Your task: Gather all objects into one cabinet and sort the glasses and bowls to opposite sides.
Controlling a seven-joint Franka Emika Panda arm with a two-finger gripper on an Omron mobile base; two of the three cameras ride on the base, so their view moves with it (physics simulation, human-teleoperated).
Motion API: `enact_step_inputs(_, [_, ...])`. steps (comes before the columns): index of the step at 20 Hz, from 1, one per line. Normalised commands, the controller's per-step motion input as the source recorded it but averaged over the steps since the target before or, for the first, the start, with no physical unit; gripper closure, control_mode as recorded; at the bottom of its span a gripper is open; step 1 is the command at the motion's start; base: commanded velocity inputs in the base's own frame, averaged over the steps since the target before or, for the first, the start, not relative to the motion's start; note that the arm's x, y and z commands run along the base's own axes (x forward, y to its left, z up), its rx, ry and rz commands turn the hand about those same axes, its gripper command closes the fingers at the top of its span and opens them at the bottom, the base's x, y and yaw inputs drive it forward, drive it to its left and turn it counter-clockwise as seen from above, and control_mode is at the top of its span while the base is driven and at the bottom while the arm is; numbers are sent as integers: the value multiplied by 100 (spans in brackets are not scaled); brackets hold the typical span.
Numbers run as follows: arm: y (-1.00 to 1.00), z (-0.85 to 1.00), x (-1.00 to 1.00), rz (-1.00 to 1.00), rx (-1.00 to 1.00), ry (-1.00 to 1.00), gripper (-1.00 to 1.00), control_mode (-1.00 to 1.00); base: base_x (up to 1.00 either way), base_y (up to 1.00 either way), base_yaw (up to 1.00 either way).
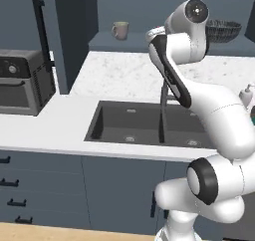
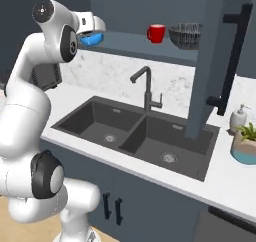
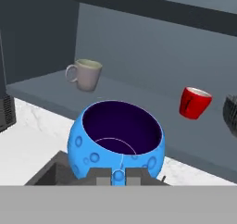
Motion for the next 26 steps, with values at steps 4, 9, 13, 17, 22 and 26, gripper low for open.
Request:
enact_step_inputs(4, [0,0,0,0,0,0,100,100,100,41,-9])
enact_step_inputs(9, [0,0,0,0,0,0,100,100,94,0,-20])
enact_step_inputs(13, [0,0,0,0,0,0,100,100,61,-11,-16])
enact_step_inputs(17, [0,0,0,0,0,0,100,100,6,0,0])
enact_step_inputs(22, [0,0,0,0,0,0,100,100,0,0,0])
enact_step_inputs(26, [0,0,0,0,0,0,100,100,0,0,0])
